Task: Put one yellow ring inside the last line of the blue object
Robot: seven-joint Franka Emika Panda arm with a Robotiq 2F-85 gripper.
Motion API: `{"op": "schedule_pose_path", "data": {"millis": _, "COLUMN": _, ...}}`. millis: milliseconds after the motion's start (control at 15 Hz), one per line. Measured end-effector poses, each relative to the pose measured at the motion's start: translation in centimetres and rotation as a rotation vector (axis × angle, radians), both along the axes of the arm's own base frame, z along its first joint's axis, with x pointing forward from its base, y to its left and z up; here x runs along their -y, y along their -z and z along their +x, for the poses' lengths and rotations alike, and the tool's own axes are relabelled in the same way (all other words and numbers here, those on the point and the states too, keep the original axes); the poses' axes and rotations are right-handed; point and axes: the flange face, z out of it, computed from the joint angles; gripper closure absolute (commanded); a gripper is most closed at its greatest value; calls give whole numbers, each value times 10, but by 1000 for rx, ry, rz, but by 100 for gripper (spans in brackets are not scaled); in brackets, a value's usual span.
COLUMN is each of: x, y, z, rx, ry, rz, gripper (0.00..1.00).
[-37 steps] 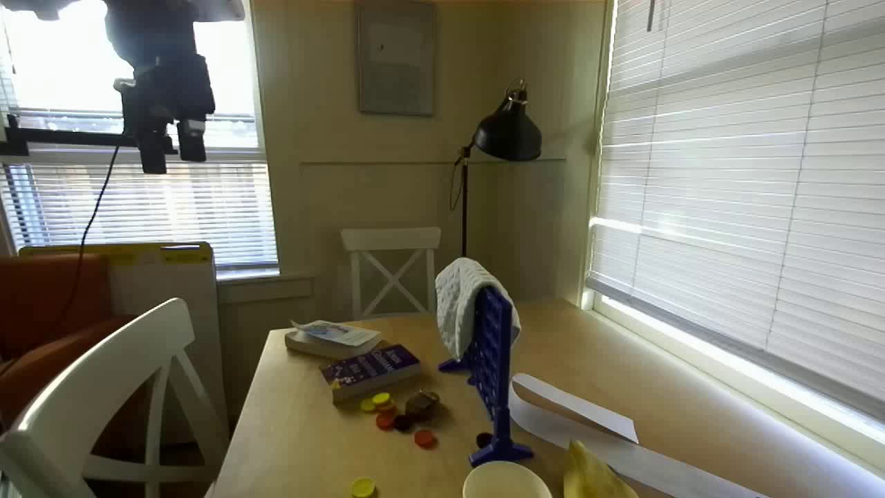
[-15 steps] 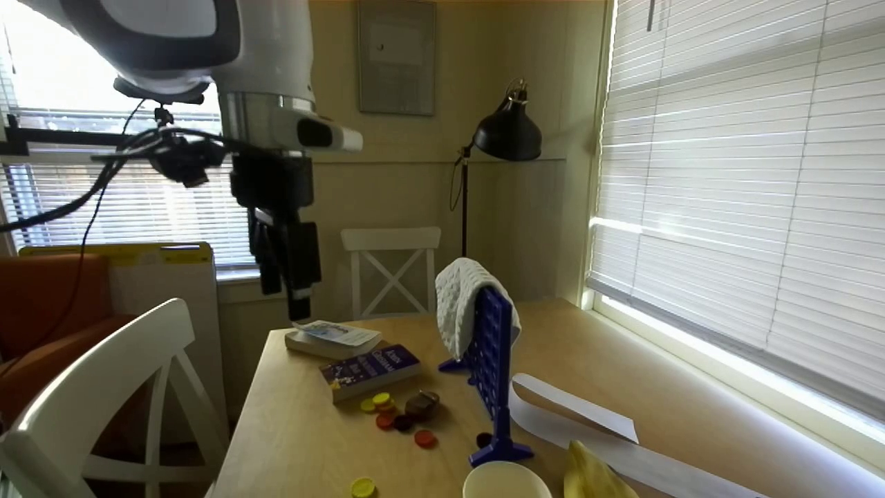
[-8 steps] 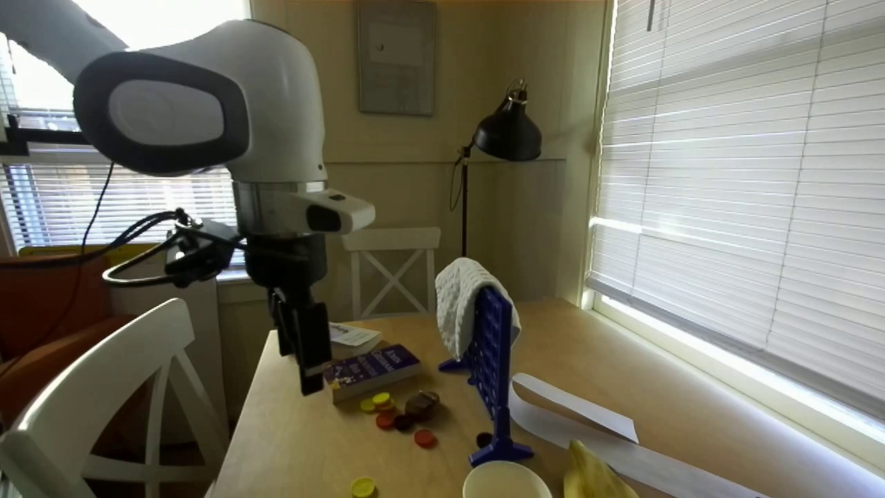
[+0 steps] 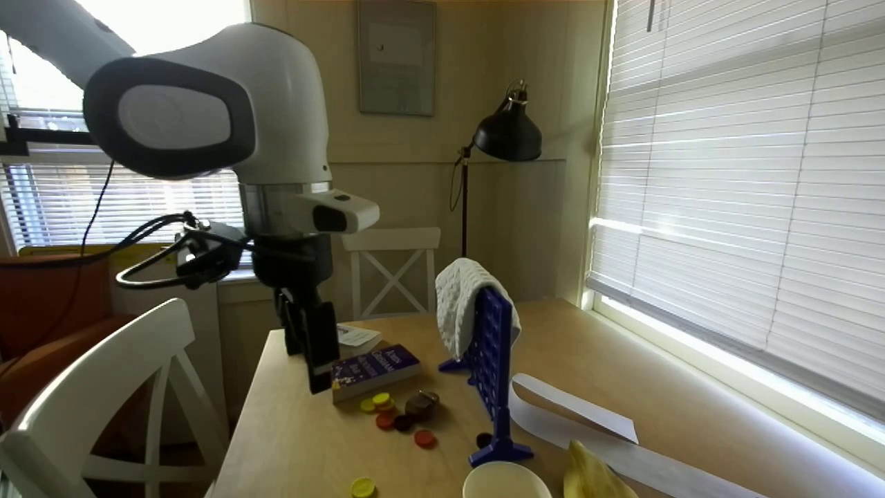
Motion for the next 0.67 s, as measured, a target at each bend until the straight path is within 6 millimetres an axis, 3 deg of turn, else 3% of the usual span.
{"op": "schedule_pose_path", "data": {"millis": 667, "x": 27, "y": 102, "z": 41, "rx": 61, "ry": 119, "rz": -3, "gripper": 0}}
